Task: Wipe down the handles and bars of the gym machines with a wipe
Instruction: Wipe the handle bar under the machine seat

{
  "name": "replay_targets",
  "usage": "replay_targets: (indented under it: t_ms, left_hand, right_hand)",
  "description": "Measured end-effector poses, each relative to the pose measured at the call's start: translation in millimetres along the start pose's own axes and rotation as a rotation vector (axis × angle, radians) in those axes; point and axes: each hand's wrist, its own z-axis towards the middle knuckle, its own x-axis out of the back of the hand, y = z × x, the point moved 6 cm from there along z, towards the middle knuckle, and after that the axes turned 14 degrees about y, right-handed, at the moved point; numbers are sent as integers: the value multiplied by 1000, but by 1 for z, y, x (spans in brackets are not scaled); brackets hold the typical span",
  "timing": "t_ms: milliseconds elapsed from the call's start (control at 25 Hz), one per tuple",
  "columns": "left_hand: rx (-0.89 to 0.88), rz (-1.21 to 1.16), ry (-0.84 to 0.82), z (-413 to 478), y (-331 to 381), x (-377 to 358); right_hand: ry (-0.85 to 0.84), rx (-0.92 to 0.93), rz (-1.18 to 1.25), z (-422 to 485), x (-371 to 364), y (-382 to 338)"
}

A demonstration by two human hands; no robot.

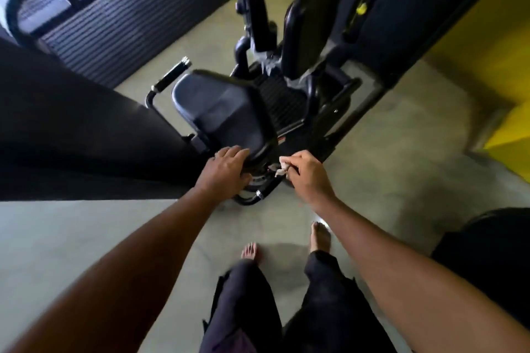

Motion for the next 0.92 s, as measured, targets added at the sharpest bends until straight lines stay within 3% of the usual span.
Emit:
replay_targets:
  t_ms: [280, 480, 640, 800, 920]
  left_hand:
    - [-71, 171, -123, 9, -33, -105]
    - [-239, 201, -76, 26, -40, -156]
    - [-281, 224, 59, 22, -42, -168]
    - [-272, 213, 77, 23, -40, -167]
    - [-267, 212, 80, 24, -42, -167]
  right_hand:
    - [76, 283, -32, -51, -105, 64]
    - [-41, 350, -91, -68, -160, 88]
    - [-165, 725, -223, -69, -169, 90]
    - [17, 618, -314, -30, -140, 100]
    - [-161, 900, -328, -56, -160, 84]
